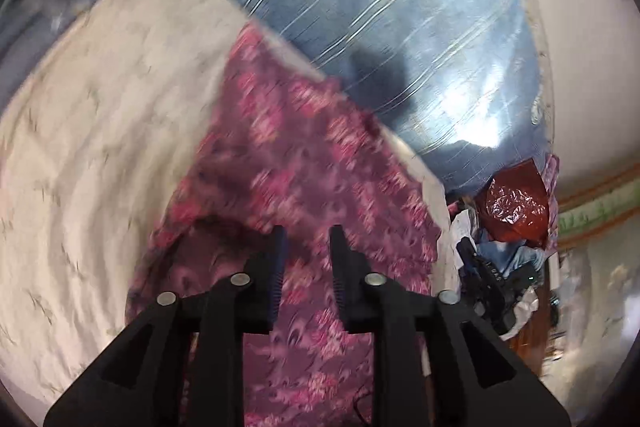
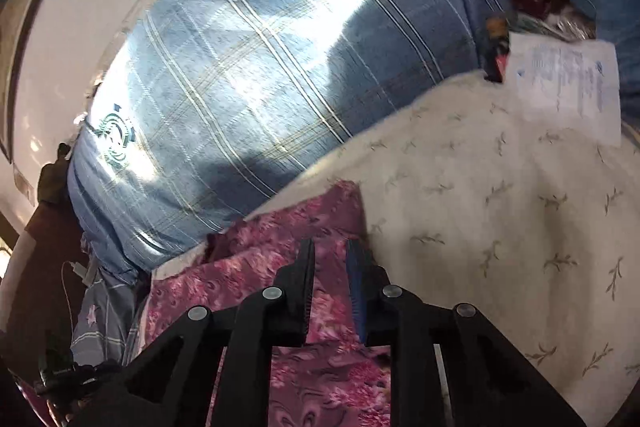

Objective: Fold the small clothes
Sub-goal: 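Fold the sleeve with the right gripper onto the shirt body and release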

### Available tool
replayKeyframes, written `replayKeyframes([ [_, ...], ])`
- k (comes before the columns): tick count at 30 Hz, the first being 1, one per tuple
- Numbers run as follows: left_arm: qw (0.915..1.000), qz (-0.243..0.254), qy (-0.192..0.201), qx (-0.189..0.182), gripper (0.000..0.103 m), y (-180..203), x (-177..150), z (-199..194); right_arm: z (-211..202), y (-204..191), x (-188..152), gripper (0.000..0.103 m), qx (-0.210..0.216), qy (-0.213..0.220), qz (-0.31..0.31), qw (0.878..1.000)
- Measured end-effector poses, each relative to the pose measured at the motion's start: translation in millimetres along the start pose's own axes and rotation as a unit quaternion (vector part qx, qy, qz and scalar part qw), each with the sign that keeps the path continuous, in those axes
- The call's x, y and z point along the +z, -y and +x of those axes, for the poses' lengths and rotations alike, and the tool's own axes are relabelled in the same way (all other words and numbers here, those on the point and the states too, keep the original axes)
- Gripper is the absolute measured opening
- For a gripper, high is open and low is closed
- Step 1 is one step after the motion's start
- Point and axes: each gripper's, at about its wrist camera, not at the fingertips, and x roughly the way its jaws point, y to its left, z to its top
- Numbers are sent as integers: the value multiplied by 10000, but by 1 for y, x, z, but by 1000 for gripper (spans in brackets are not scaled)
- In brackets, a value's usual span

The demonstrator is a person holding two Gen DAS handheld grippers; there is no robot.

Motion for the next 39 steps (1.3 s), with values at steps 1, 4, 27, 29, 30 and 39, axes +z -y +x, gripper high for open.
replayKeyframes([
  [1, 9994, 238, 167, 200, 41, 10, 6, 2, 2, -11, 2, 23, 71, -10, -179, 9998],
  [4, 9946, 619, 366, 751, 46, 22, 24, 25, 21, -36, -4, 26, 32, -206, -696, 9974],
  [27, 9821, 930, -838, 1410, 49, 15, -9, 46, -2, -3, -51, 41, -25, -1377, -469, 9894],
  [29, 9806, 965, -915, 1442, 56, 10, -24, 20, -28, -1, -56, 42, -28, -1360, -548, 9892],
  [30, 9793, 959, -966, 1498, 62, 5, -33, 7, -44, 3, -60, 44, -48, -1347, -558, 9893],
  [39, 9725, 577, -1787, 1377, 66, -48, -134, -29, -134, 62, -119, 52, -518, -1891, -513, 9793],
])
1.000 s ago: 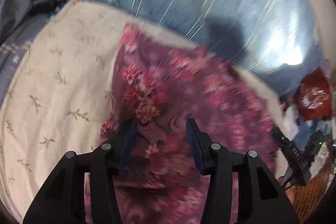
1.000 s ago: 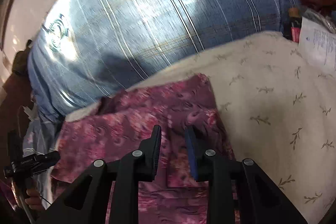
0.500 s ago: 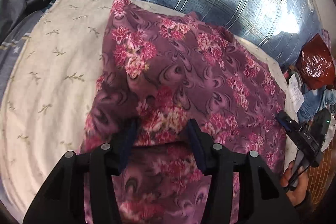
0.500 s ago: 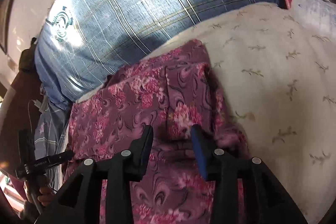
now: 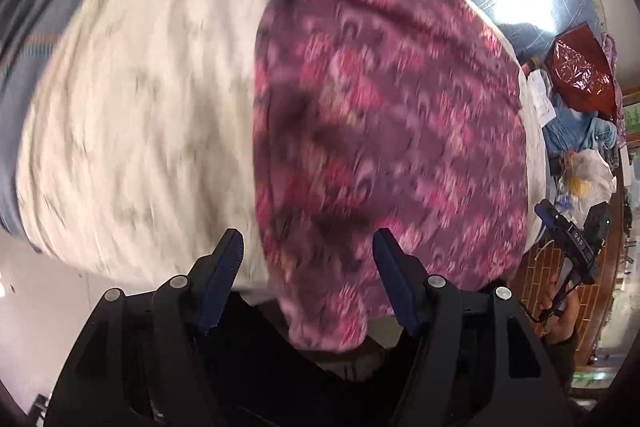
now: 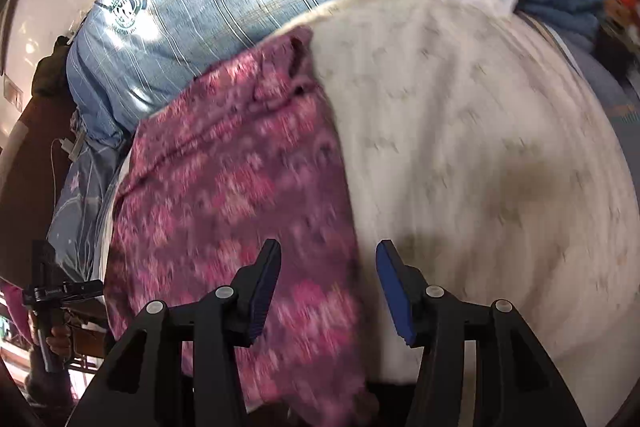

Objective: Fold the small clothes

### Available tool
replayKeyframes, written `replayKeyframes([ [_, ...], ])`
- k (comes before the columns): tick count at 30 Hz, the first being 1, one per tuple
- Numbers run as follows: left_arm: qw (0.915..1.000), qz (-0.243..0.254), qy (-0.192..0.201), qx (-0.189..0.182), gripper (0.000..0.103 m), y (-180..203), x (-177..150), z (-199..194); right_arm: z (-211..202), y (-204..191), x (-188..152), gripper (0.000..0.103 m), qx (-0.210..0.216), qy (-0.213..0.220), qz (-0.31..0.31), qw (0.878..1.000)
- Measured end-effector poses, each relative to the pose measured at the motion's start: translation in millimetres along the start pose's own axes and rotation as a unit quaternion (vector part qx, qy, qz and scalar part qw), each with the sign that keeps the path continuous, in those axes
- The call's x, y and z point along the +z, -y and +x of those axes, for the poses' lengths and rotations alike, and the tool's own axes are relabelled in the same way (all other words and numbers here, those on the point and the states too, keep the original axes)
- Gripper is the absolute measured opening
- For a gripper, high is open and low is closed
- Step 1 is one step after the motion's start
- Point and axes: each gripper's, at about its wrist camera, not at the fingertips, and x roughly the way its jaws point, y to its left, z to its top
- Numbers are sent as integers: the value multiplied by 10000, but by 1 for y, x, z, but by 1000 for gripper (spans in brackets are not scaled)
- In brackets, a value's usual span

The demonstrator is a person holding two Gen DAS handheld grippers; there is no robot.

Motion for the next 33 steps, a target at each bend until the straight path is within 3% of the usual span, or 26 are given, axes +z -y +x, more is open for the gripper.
replayKeyframes([
  [3, 9993, -200, -103, -299, 66, -13, -25, 11, -4, 10, -23, 53, 65, -240, 99, 9996],
  [8, 9947, -370, -243, -932, 66, -14, -46, 26, 13, 12, -54, 56, 608, -993, 85, 9932],
  [10, 9937, -233, -276, -1064, 67, -8, -51, 28, 20, 4, -64, 56, 818, -1235, -155, 9888],
  [14, 9941, 18, -204, -1068, 67, 5, -54, 36, 26, -21, -74, 54, 850, -1345, -985, 9823],
  [15, 9948, 104, -155, -999, 49, 6, -55, 36, 26, -26, -76, 39, 783, -1321, -1189, 9810],
  [17, 9953, 308, -151, -902, 24, 9, -58, 34, 22, -38, -81, 5, 633, -1334, -1681, 9746],
  [20, 9940, 314, 4, -1050, 18, 8, -59, 19, 1, -46, -78, 4, 622, -916, -1961, 9743],
  [26, 9863, 96, 809, -1435, 17, 9, -17, -26, -33, -52, -17, 4, 1248, 151, -1417, 9819],
  [30, 9850, -301, 1086, -1309, 18, 8, 36, -27, -7, -50, 36, 4, 1395, 474, -825, 9856],
  [33, 9864, -865, 873, -1094, 20, -5, 68, -6, 32, -35, 61, 9, 1026, 339, -138, 9941],
])
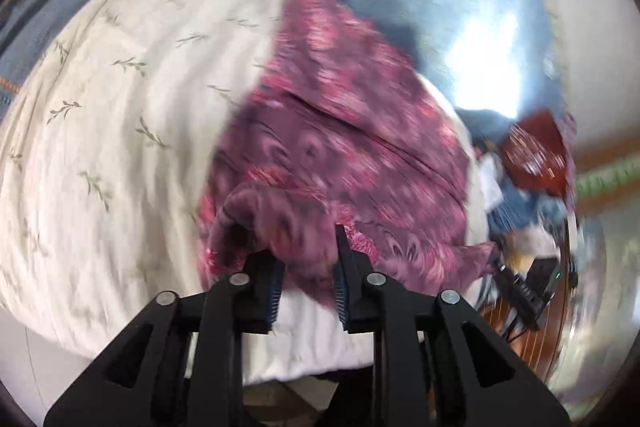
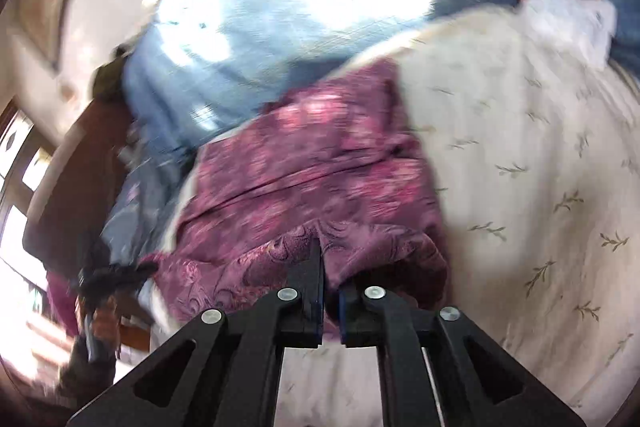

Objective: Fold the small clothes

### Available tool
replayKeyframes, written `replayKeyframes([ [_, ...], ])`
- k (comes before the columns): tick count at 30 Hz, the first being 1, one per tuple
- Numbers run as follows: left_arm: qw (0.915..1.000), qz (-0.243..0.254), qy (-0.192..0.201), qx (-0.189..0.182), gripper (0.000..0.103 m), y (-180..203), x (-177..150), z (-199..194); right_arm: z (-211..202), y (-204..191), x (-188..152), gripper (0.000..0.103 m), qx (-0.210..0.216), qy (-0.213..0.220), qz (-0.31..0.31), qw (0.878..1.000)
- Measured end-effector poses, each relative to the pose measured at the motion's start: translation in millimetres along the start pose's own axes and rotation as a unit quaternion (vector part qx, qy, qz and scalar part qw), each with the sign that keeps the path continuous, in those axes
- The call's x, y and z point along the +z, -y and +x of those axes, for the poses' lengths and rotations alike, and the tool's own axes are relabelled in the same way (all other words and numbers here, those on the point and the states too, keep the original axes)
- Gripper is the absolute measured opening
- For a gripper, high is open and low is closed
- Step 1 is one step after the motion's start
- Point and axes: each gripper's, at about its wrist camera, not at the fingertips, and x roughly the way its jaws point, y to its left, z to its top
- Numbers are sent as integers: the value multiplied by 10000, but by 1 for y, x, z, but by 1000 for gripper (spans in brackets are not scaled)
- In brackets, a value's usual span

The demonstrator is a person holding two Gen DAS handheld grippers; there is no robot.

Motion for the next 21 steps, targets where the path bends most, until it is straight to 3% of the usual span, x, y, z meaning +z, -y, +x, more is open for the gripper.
replayKeyframes([
  [2, 9993, -297, -171, -113, 21, -8, 7, 7, 21, 16, 4, 10, -350, -154, 421, 9984],
  [4, 9983, -447, -191, -313, 23, -11, 8, 2, 20, 21, 1, 11, -217, -67, 618, 9978],
  [7, 9988, -245, 190, -378, 46, -10, 4, -27, 2, 17, -4, 17, -120, 203, 589, 9980],
  [8, 9984, -197, 274, -452, 56, -9, 0, -36, -5, 16, -7, 23, -121, 279, 579, 9979],
  [9, 9980, -144, 305, -533, 60, -8, -5, -40, -12, 17, -10, 29, -51, 340, 599, 9976],
  [12, 9964, 53, 103, -835, 67, -1, -30, -38, -21, 19, -19, 34, 155, 378, 686, 9968],
  [16, 9959, 147, -334, -823, 68, 9, -54, 0, -25, 24, -30, 34, 227, 284, 807, 9961],
  [21, 9896, -56, -864, -1153, 66, 21, -62, 39, -19, 29, -40, 34, 209, 122, 957, 9951],
])
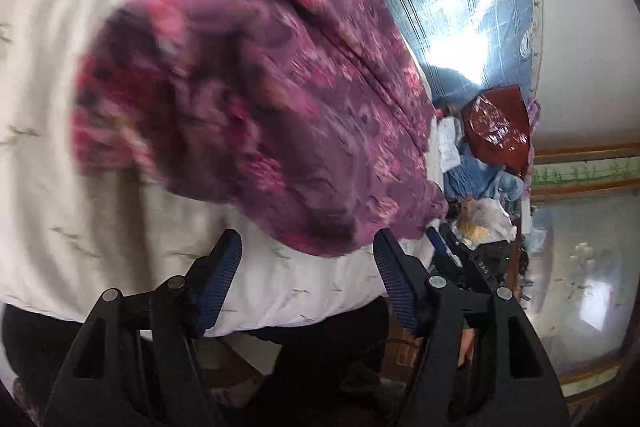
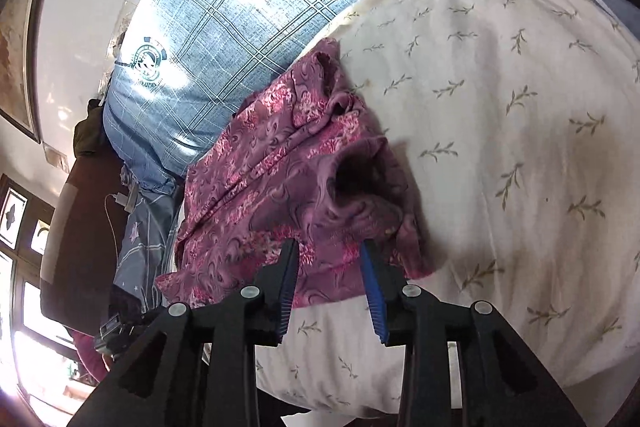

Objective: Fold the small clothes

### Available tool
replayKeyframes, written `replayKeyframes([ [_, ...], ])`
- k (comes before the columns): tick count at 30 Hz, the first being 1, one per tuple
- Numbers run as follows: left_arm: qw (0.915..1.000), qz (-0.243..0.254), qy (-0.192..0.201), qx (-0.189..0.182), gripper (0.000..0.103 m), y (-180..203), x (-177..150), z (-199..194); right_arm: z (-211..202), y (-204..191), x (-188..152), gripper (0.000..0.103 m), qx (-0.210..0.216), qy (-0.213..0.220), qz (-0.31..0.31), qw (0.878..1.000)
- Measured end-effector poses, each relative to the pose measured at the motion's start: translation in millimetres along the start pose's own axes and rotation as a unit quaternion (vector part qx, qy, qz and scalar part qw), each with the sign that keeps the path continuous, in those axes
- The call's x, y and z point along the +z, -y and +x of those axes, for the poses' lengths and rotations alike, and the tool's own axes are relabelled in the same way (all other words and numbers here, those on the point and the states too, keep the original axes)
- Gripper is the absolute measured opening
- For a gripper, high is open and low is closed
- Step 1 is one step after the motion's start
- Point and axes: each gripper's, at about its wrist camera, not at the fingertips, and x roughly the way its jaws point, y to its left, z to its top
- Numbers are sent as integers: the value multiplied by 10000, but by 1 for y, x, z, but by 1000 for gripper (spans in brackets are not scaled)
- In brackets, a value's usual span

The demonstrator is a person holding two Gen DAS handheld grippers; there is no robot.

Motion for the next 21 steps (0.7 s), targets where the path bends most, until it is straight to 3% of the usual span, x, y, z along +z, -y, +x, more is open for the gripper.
replayKeyframes([
  [3, 9996, 266, -122, -56, 51, 27, 9, 13, -3, 1, -2, 34, 24, 41, 36, 10000],
  [6, 9990, 369, 246, 21, 51, 52, 34, 8, -3, 2, 0, 35, 62, 72, 157, 9998],
  [10, 9958, 300, 859, -48, 52, 67, 65, -30, -8, 0, -3, 39, 48, 113, 104, 9999],
  [13, 9943, 230, 1039, 15, 60, 61, 77, -57, -14, 2, -4, 41, 59, 173, 109, 9998],
  [17, 9942, 118, 1065, 1, 61, 42, 65, -76, -14, 7, -3, 42, 151, 192, 249, 9994],
  [21, 9971, 156, 751, -16, 63, 23, 35, -69, -6, 6, 0, 42, 130, 131, 273, 9995],
])
